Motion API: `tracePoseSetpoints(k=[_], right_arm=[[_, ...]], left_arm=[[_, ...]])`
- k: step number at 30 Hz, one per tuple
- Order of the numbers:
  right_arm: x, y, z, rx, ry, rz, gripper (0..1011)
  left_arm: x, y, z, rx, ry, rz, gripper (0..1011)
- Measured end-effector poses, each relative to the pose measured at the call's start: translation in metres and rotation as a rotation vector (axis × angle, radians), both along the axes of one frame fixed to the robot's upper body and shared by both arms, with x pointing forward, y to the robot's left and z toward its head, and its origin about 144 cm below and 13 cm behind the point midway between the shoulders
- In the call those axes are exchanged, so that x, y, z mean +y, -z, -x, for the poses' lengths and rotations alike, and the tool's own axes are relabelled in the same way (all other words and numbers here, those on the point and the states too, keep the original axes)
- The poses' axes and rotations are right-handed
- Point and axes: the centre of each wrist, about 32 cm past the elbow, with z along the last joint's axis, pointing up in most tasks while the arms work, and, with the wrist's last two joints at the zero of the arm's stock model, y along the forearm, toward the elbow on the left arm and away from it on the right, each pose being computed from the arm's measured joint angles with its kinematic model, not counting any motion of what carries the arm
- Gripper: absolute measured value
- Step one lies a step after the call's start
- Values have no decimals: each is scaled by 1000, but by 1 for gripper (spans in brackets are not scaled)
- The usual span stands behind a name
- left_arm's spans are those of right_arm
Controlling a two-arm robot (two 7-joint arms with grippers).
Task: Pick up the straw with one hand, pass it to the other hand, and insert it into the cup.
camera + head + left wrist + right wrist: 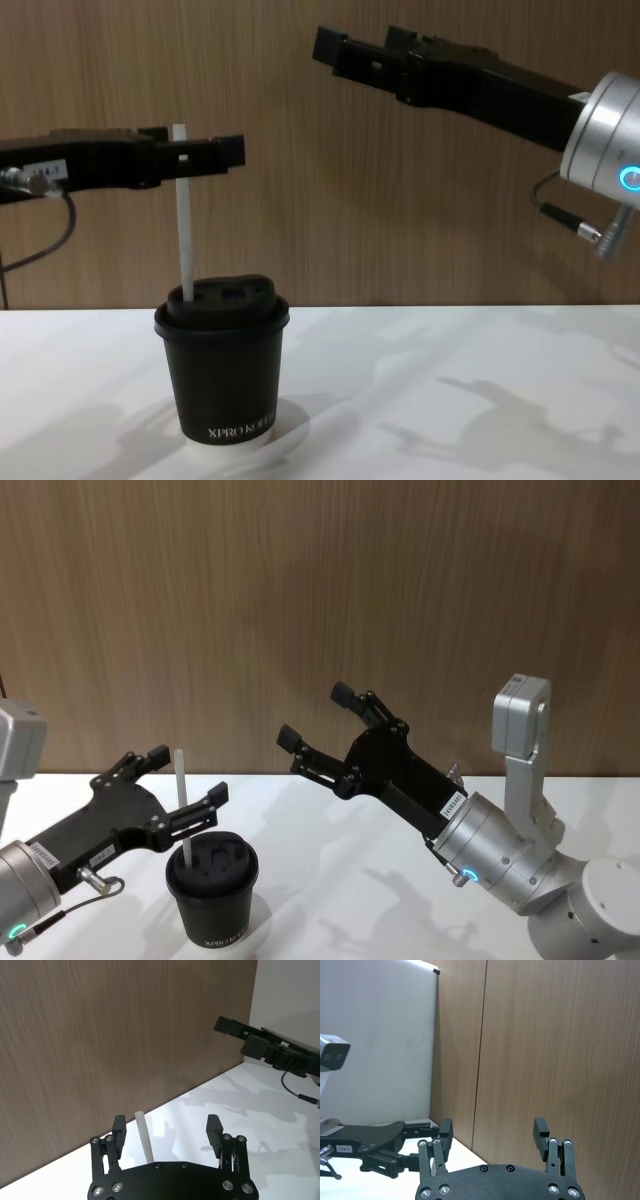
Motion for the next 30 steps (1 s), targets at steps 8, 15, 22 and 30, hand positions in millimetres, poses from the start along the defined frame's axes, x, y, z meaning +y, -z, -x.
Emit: tracePoseSetpoints(k=[8,15,22,30], right_arm=[[0,0,0,0,0,0,1001],[0,0,0,0,0,0,1001],[-3,-1,2,-5,4,4,1001],[-18,-3,10,-14,26,21,1001]], left_arm=[[0,-8,11,-56,-21,-3,1003],[-3,-19,22,-127,-49,-8,1003],[-8,-29,31,-180,-46,-9,1003],[-16,-32,39,-200,-12,-8,1003]])
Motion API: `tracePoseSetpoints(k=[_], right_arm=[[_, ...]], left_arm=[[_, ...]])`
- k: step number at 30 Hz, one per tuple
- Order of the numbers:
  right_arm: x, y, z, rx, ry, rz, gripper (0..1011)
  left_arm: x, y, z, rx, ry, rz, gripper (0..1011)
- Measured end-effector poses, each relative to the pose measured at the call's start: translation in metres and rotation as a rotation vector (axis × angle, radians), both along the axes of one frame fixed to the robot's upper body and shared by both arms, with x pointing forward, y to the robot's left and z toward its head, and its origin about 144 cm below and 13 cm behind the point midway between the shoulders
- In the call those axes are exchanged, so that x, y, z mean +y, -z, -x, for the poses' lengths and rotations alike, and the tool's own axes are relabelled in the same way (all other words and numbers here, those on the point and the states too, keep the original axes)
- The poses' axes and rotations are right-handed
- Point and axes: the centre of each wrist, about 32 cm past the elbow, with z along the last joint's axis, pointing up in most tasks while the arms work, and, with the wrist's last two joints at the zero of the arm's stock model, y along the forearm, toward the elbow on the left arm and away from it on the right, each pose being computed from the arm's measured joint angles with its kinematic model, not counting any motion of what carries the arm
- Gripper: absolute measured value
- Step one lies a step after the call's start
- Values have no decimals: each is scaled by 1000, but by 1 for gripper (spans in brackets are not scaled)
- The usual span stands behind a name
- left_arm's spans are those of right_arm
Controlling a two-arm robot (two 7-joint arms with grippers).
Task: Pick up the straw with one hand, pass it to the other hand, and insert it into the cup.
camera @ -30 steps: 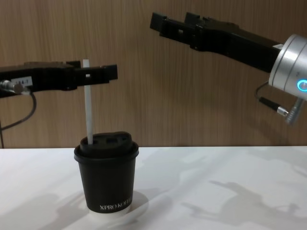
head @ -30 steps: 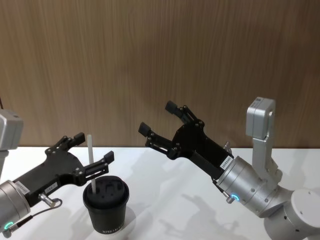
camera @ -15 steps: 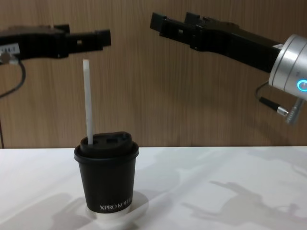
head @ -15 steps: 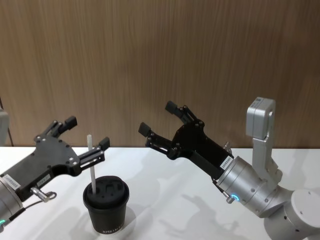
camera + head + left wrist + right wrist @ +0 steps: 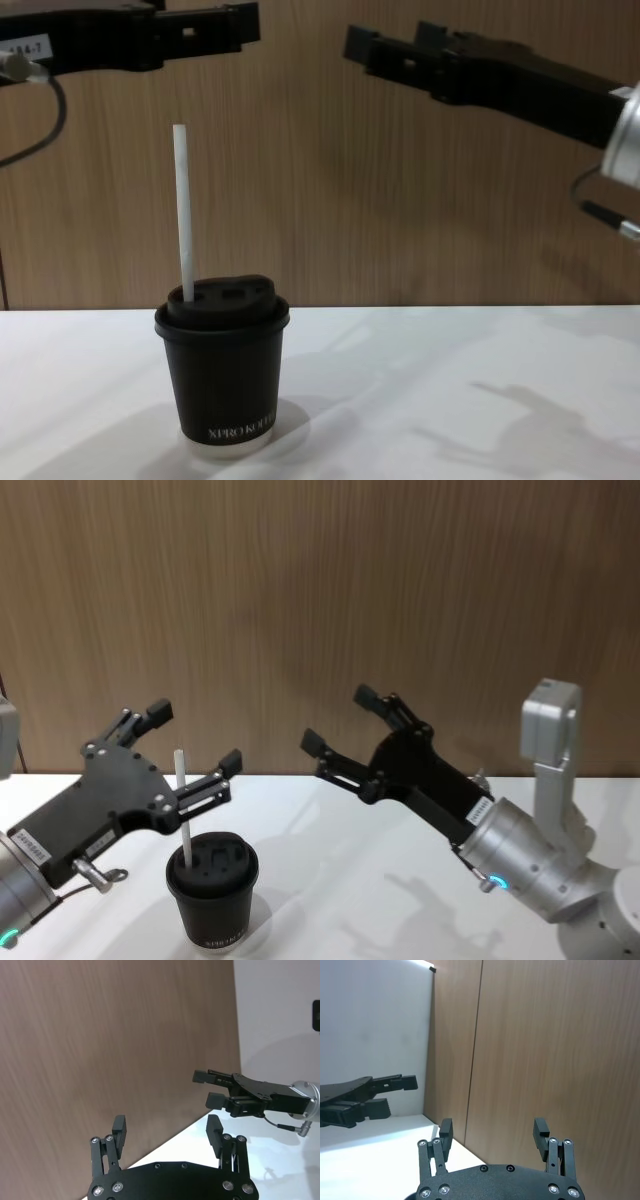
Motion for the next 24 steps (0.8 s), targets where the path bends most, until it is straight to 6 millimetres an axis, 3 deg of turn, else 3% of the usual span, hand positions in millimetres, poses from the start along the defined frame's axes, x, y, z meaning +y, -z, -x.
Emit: tracePoseSetpoints(k=[11,24], right_arm=[[-30,-1,20,21,42,38,1001],[-44,-3,38,62,39,36,1001]], left_arm=[[-11,4,4,15,48,1,1003],[-20,15,-1,49,78,5,1003]])
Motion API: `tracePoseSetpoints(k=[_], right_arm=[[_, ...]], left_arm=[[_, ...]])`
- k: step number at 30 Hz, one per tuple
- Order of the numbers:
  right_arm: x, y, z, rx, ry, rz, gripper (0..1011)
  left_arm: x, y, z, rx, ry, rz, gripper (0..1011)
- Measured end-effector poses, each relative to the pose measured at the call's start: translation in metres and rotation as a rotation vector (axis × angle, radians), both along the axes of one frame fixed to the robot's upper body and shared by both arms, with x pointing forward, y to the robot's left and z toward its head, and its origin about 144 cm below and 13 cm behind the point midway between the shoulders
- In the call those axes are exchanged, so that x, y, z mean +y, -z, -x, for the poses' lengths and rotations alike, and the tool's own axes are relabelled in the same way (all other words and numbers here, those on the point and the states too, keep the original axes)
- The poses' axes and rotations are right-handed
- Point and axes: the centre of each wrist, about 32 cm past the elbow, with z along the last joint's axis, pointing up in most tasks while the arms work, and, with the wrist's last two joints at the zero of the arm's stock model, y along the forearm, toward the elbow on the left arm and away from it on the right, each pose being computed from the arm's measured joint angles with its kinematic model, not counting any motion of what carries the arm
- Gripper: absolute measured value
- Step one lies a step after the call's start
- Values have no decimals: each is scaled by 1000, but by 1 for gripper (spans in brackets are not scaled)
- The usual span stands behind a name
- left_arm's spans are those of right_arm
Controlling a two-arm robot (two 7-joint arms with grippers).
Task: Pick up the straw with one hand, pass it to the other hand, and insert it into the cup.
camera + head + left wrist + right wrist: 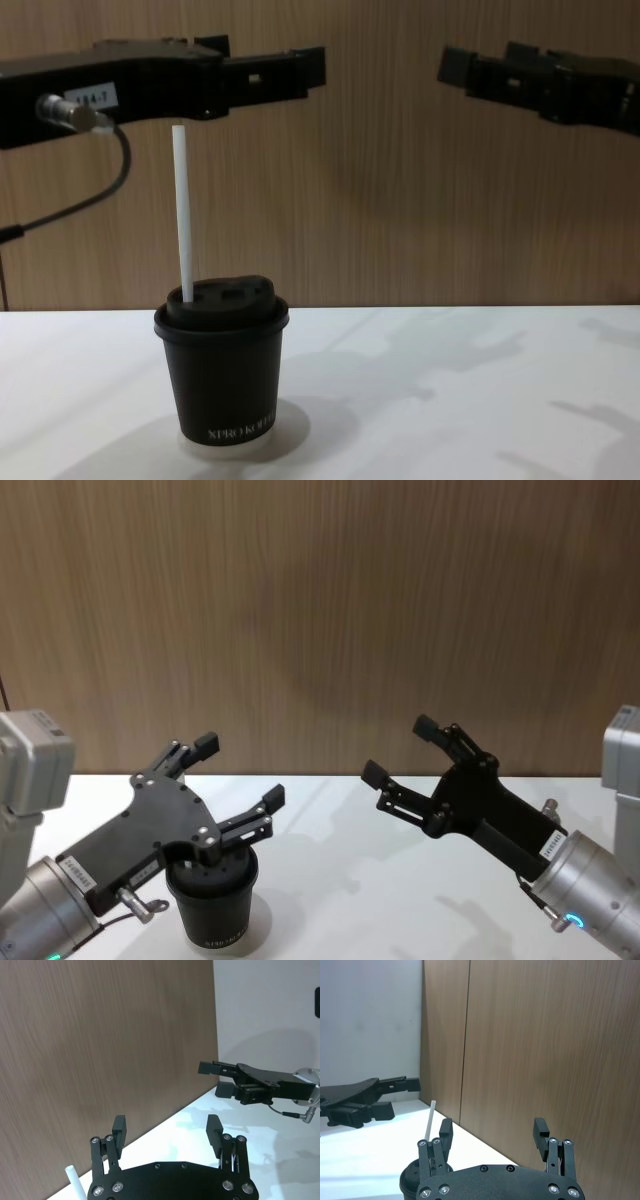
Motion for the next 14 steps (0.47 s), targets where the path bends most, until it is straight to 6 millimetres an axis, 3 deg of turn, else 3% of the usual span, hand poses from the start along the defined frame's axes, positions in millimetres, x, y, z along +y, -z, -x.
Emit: tracePoseSetpoints(k=[14], right_arm=[[-5,-2,9,21,-7,-10,1001]], left_arm=[[-5,7,-3,19,15,1,1003]])
